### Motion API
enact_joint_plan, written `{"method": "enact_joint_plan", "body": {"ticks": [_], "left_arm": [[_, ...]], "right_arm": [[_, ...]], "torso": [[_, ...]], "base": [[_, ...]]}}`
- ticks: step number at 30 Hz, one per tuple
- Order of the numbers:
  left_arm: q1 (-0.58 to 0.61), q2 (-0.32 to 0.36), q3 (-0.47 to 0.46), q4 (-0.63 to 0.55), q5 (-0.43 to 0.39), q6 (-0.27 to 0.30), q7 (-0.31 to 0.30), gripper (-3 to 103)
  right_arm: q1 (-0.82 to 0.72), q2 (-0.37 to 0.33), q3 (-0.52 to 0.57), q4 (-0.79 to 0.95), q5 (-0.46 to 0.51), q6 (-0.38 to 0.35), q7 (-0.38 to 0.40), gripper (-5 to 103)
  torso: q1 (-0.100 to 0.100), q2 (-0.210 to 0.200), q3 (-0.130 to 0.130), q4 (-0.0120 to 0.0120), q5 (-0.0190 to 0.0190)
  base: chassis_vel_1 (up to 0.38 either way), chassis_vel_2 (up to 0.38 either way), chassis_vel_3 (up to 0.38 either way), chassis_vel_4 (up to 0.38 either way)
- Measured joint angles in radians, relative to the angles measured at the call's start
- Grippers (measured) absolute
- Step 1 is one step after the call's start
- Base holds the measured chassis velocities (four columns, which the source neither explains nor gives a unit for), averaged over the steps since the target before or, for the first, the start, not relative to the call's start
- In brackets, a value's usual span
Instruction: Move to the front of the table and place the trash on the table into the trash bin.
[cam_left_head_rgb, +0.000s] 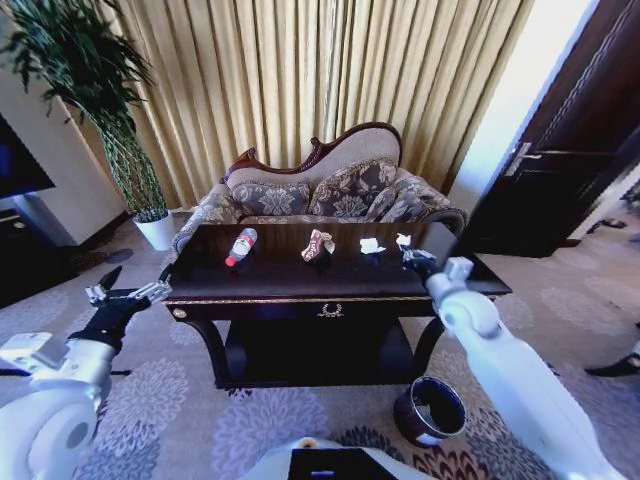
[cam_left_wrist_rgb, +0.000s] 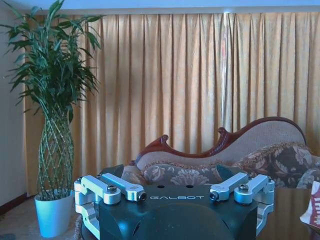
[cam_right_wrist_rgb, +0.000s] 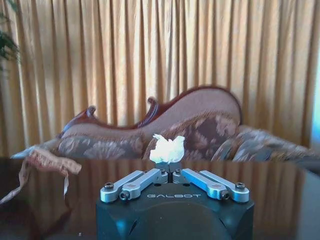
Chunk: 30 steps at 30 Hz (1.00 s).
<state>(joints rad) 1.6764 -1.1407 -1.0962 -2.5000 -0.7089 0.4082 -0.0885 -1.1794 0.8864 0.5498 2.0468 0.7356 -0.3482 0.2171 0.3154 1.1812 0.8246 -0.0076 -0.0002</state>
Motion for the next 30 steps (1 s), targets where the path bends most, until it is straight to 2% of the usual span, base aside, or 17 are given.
{"method": "enact_joint_plan", "body": {"ticks": [11,30], "left_arm": [[0.001,-0.001,0.012,0.0,0.012,0.002,0.0,100],[0.003,-0.014,0.015,0.0,0.017,0.003,0.002,100]], "right_arm": [[-0.113,0.0,0.076,0.112,-0.035,0.01,0.037,0],[-0.155,0.001,0.09,0.152,-0.036,0.007,0.077,0]], "torso": [[0.0,0.0,0.0,0.0002,0.0003],[0.0,0.0,0.0,0.0004,0.0003]], "base": [[0.0,0.0,0.0,0.0],[0.006,-0.005,-0.005,0.005]]}}
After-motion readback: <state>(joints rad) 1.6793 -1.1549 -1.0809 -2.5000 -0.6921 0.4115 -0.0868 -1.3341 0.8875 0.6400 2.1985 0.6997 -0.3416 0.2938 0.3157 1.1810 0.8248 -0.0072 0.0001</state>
